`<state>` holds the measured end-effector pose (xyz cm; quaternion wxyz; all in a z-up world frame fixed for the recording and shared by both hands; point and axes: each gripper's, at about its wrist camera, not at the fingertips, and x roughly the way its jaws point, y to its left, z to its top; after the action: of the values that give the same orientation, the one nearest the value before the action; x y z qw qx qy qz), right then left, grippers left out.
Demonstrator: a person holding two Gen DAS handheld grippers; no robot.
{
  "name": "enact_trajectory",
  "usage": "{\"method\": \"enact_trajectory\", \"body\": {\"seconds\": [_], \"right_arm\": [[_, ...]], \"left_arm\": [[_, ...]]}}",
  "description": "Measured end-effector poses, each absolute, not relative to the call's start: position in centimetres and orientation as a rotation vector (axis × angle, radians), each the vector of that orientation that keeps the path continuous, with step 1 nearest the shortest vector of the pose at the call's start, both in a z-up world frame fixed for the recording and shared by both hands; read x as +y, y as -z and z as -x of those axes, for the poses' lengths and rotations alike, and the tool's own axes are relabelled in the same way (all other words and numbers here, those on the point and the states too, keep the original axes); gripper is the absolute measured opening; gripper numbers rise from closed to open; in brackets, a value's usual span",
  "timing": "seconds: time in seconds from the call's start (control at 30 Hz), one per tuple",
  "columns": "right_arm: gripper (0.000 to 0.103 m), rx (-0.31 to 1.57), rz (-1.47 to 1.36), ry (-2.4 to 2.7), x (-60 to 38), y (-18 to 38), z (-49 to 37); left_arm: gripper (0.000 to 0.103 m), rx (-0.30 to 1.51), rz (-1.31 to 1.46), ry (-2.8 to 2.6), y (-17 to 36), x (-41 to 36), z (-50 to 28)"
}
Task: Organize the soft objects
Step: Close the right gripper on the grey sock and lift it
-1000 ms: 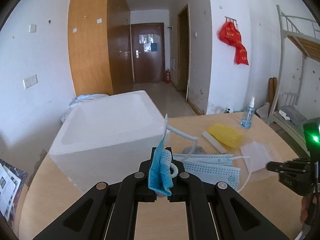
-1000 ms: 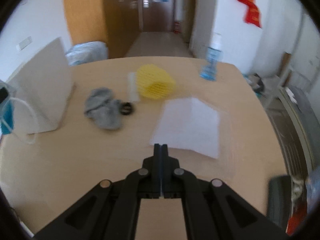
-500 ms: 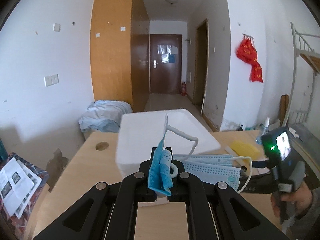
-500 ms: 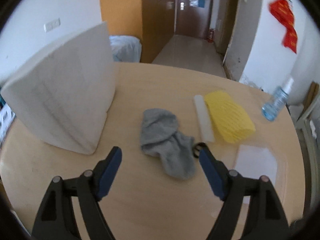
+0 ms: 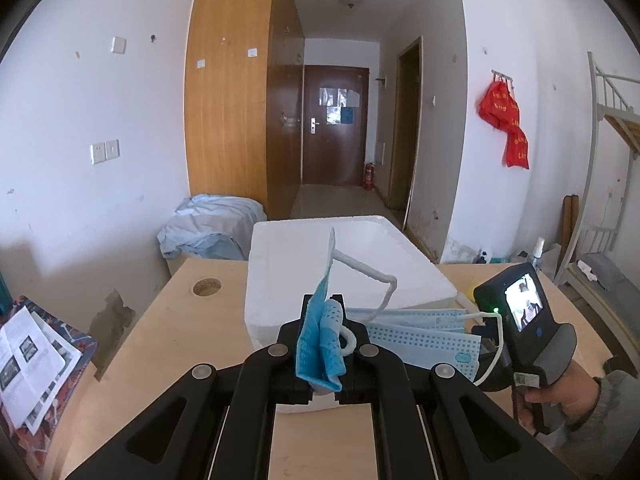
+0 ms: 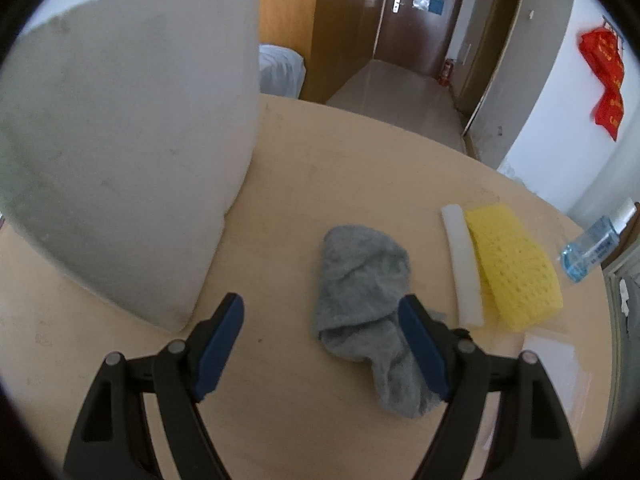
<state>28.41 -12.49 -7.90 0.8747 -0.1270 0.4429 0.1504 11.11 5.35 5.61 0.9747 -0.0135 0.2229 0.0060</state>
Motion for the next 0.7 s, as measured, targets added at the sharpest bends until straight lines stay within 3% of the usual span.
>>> {"method": "enact_trajectory", "body": {"seconds": [0.13,0.2,0.33,0.43,0.7], "right_arm": [[0.062,0.962,0.247,-0.312,-12.5,8.5,-29.6],[0.049,0.991,0.228,-0.316,-12.9,9.0,-30.0],[0.035,0.996,0.230,-0.298,-13.3,9.0,-30.3],[0.014,1.004,0.196,-0.305,-13.8,8.9,-30.4],[0.009,0.973,0.143,-0.276,-15.0,6.8,-30.1]], "left_arm": [[0.006,0.446,0.032,-0.016,-5.8,5.3,-11.1],[0.006,0.442,0.033,-0.016,-5.9,5.2,-11.0],[0.006,0.438,0.035,-0.021,-5.9,5.0,-10.9],[0.006,0.433,0.031,-0.025,-5.8,4.9,-10.8],[0.006,0.419,0.028,-0.024,-5.9,4.6,-10.4]]}}
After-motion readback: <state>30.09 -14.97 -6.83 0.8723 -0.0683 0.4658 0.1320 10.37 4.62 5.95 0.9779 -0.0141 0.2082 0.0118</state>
